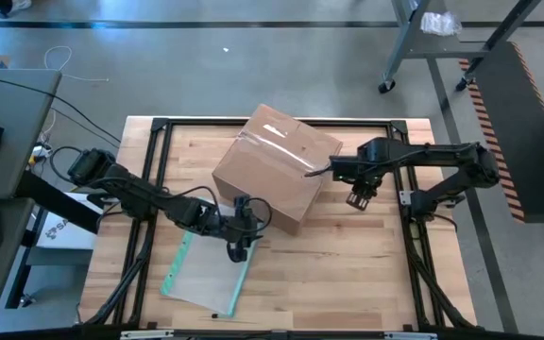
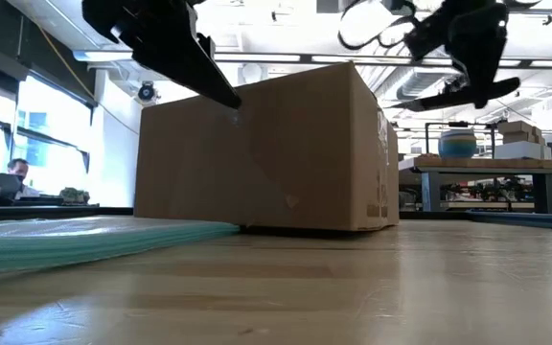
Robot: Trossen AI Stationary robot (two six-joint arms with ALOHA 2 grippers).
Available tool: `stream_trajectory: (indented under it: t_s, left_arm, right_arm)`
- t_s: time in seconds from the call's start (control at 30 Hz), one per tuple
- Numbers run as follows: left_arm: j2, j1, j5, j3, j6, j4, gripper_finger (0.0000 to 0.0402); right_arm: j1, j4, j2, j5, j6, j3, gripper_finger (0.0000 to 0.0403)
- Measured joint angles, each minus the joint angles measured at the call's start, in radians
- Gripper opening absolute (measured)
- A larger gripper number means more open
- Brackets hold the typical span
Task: Unpack boxes
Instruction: Open the cardboard box using the black cutter
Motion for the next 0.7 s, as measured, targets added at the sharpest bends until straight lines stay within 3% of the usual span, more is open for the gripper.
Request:
stream_trajectory:
  t_s: [0.23, 0.7]
  left_arm:
    - [0.000, -0.005, 0.000, 0.000, 0.000, 0.009, 0.0176]
    - [0.000, -0.003, -0.001, 0.000, 0.001, 0.011, 0.0176]
  right_arm:
    - [0.021, -0.001, -0.023, -0.030, -0.021, -0.092, 0.0126]
    - [0.131, 0.003, -0.040, 0.043, 0.064, -0.054, 0.0126]
